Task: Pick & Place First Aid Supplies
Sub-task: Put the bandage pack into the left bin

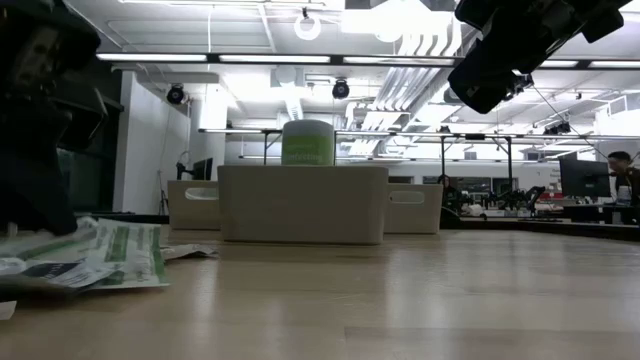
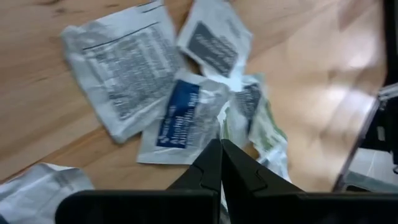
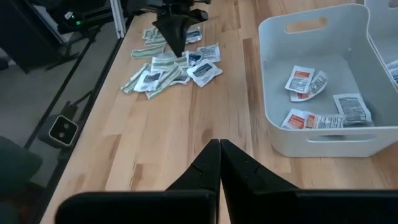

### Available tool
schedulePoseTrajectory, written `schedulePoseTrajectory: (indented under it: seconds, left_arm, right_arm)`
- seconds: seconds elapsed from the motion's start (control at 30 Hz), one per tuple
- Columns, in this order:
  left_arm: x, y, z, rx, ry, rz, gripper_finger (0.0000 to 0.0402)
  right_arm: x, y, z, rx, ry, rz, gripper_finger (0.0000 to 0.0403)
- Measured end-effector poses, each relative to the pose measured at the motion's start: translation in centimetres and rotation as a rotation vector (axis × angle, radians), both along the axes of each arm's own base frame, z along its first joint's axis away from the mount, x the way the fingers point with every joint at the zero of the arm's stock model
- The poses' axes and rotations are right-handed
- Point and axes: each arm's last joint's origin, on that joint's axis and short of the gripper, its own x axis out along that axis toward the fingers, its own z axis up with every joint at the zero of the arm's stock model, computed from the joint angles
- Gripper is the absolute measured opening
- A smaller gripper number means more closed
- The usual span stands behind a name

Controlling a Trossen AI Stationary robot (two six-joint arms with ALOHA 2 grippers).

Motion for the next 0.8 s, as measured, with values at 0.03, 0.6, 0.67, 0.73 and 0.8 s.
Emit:
schedulePoseTrajectory:
  seconds: [0.03, 0.6, 0.67, 0.73, 0.8]
  left_arm:
    - [0.0, 0.0, 0.2, 0.004, -0.008, -0.006, 0.0001]
    - [-1.7, 2.1, 5.0, 0.076, -0.131, 0.055, 0.0000]
    - [-1.9, 2.5, 5.5, 0.099, -0.146, 0.080, 0.0000]
    - [-2.3, 3.0, 6.1, 0.120, -0.161, 0.110, 0.0000]
    - [-2.3, 3.8, 6.6, 0.125, -0.166, 0.145, 0.0000]
  right_arm:
    - [0.0, 0.0, 0.0, 0.010, 0.002, -0.006, 0.0000]
    - [0.0, 0.0, 0.1, 0.038, 0.002, -0.022, 0.0003]
    - [0.0, 0.0, 0.1, 0.038, 0.002, -0.022, 0.0005]
    - [0.0, 0.0, 0.1, 0.038, 0.002, -0.022, 0.0006]
    - [0.0, 0.0, 0.1, 0.039, 0.000, -0.022, 0.0006]
